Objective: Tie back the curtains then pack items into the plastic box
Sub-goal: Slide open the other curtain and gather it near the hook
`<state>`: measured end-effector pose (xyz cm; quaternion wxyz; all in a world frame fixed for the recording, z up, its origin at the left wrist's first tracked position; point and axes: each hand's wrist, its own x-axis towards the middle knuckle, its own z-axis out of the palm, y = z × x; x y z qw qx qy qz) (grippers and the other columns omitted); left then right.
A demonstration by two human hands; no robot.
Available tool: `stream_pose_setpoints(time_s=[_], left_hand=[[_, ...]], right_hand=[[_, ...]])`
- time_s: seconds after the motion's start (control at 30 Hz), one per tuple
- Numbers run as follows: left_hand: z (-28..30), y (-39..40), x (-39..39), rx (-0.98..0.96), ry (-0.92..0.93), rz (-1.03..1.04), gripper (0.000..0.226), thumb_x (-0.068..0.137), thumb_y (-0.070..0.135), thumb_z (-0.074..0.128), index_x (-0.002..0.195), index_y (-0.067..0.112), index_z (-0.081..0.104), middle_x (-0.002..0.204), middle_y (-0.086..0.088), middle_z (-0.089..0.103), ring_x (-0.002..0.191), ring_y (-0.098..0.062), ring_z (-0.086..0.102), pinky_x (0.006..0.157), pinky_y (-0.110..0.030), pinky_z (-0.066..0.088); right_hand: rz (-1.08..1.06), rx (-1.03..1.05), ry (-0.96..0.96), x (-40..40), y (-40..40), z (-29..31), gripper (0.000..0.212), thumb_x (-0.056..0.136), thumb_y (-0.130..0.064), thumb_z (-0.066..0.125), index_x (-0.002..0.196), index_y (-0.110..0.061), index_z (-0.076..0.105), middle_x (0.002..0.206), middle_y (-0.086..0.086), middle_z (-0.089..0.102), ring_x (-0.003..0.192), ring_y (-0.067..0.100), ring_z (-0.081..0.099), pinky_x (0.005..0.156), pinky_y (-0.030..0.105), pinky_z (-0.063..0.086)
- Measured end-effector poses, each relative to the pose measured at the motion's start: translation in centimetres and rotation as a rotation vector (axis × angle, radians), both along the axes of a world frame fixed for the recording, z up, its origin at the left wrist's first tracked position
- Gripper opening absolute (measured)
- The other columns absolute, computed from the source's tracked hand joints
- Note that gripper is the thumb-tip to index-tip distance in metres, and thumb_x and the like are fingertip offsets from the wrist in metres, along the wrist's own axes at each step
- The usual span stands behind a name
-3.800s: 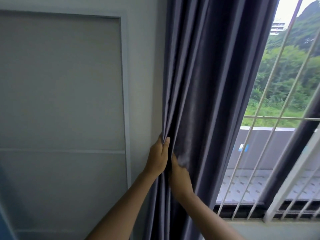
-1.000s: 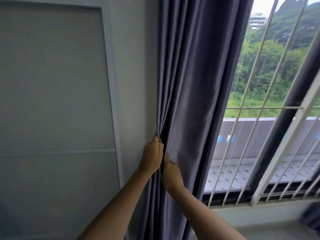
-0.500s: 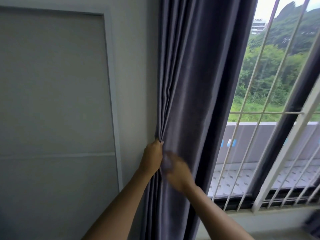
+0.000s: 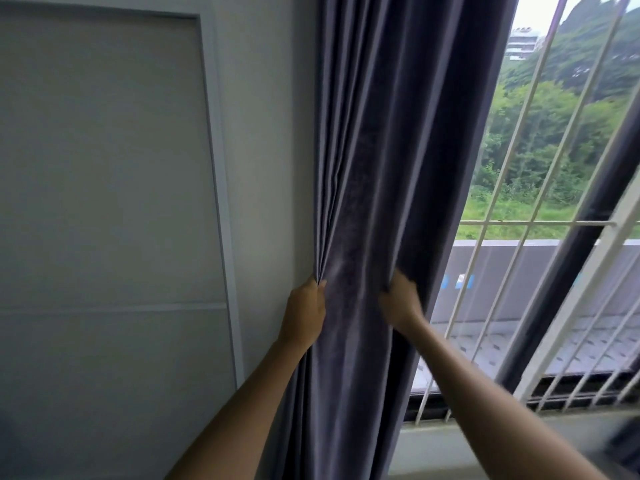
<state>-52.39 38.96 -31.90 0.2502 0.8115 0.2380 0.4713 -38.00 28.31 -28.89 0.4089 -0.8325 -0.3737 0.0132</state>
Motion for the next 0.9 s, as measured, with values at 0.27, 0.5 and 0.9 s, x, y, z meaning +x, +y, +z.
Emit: stream_pose_setpoints(time_s=[0.27,0.5,0.9], left_hand=[[-0.3,-1.2,0.2,-0.112,-0.041,-0.07,0.032,0.102,0.018,0.037,0.099,-0.004,0.059,0.086,-0.018,0.068,0.077,-0.03,0.066,0.07,-0.027,0.051],[-0.1,-2.5,-0.5,-0.15,0.018,-0.114,0.065,0.092,0.057,0.032,0.105,0.0,0.06,0.088,-0.013,0.07,0.082,-0.026,0.067,0.073,-0.029,0.054],[-0.3,-0.1,-0.3,-0.054,0.045,-0.013,0.034,0.099,0.019,0.047,0.085,-0.006,0.064,0.075,-0.021,0.068,0.064,-0.027,0.064,0.063,-0.027,0.049]], right_hand=[[0.223,0.015,-0.103,-8.2,0.9,-7.5,0.05,0.09,-0.002,0.043,0.139,-0.014,0.039,0.092,0.003,0.065,0.074,0.012,0.058,0.066,0.022,0.045],[0.12,-0.091,-0.25,-9.6,2.7,-8.5,0.036,0.097,-0.013,0.042,0.133,-0.009,0.046,0.088,0.005,0.069,0.071,0.019,0.066,0.064,0.031,0.055],[-0.02,0.648,-0.548,-1.1,-4.0,6.5,0.06,0.081,-0.018,0.068,0.136,-0.004,0.047,0.14,0.017,0.046,0.136,0.03,0.037,0.115,0.029,0.025]])
